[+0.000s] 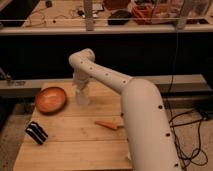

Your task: Place the ceramic cup over the eraser

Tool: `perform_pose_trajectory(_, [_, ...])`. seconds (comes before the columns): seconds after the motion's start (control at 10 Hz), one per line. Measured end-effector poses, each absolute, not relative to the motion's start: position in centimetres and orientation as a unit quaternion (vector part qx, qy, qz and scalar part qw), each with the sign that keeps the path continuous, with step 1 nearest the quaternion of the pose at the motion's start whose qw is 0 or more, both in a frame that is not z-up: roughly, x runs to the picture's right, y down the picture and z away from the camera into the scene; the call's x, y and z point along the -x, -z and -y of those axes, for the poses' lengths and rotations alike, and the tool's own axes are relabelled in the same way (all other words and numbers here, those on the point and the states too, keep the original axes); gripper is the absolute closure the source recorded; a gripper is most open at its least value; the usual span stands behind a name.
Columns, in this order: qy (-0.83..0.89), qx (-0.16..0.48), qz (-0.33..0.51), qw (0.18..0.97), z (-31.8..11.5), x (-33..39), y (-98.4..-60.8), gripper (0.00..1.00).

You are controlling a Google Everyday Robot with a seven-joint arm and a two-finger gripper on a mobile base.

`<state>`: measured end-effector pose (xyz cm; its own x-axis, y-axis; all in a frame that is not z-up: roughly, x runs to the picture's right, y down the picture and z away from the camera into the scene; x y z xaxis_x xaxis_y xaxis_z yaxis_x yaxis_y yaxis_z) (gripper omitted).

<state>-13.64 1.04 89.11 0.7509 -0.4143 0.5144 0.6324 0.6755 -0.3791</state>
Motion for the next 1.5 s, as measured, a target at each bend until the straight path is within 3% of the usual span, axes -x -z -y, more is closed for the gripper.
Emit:
perform_pose_trajectory(0.5, [0.297,0.282,0.202,0.89,-1.2,13.5,-89.5,0.24])
perform_pose_trajectory(0.9, [0.3,0.283,0.202,0.888,-1.1,13.5,-89.5,0.66])
perform_pose_trajectory(1.2, [0.305,0.283,0.201,0.887,-1.2,13.4,-89.3,0.91])
perform_pose_trajectory(1.3, [0.306,0.282,0.201,0.887,-1.1,13.4,-89.0,0.97])
perform_pose_trajectory(1.5, [0.308,0.28,0.2,0.887,0.2,13.3,-87.1,0.99])
